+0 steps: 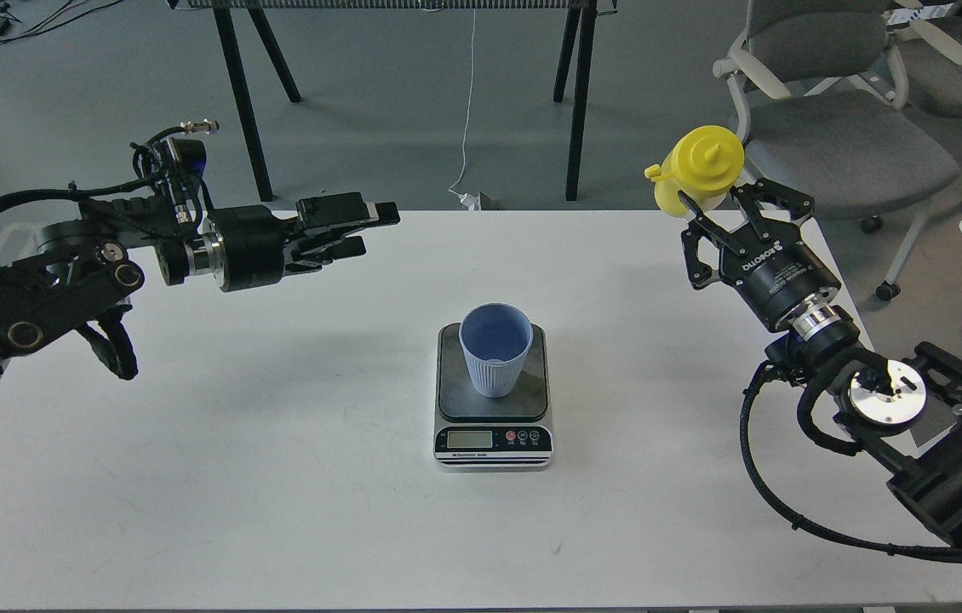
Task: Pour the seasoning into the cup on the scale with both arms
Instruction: 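Turn the yellow bottle upright and lower it toward the table, then set the yellow bottle down on the table and release it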
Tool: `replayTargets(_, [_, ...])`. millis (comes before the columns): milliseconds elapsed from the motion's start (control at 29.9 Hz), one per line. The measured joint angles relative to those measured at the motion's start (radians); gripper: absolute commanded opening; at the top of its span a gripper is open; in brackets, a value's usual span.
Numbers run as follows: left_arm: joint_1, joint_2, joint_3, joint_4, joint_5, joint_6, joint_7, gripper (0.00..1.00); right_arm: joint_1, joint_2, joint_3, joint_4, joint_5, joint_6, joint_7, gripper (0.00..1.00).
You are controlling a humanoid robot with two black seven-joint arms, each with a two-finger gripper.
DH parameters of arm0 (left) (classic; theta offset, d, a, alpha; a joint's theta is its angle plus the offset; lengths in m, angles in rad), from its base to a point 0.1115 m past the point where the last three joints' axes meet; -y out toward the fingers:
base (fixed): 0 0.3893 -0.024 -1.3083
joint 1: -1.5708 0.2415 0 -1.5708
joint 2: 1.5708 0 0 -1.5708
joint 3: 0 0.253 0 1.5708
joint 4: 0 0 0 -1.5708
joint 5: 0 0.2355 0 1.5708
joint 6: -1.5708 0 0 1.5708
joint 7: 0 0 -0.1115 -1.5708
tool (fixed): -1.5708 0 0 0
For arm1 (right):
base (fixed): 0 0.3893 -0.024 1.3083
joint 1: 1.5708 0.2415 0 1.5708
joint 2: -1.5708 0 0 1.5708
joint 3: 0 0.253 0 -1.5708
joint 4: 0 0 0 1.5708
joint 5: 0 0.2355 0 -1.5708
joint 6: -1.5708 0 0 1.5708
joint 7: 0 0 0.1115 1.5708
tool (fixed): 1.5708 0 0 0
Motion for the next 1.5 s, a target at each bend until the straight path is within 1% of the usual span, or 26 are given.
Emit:
replayTargets(100, [0.004,0.000,0.000,-0.001,0.000,0.000,0.000,1.00,-0.097,0.023,0.089,0.038,0.002,0.000,0.002,0.07])
replayTargets(267, [0.007,0.001,0.000,-0.001,0.000,0.000,0.000,1.00,-0.265,0.029,0.231,0.100,0.012,0.000,0.000,0.07])
replayTargets(468, [0.009,-0.014,0.000,-0.001,0.004,0.000,0.000,1.00,-0.365,0.033,0.280,0.103,0.049,0.000,0.000,0.08])
replayTargets(1002, [0.009,-0.010,0.000,0.000,0.021,0.000,0.000,1.00,-0.382,0.210,0.262,-0.011,0.053,0.000,-0.007,0.08])
replayTargets(1236, [0.010,-0.010,0.000,-0.001,0.021,0.000,0.000,1.00,-0.407,0.237,0.260,-0.017,0.052,0.000,-0.008,0.09])
replayTargets(1503, [0.010,-0.011,0.000,0.000,0.021,0.000,0.000,1.00,-0.435,0.240,0.245,-0.014,0.051,0.000,-0.008,0.10])
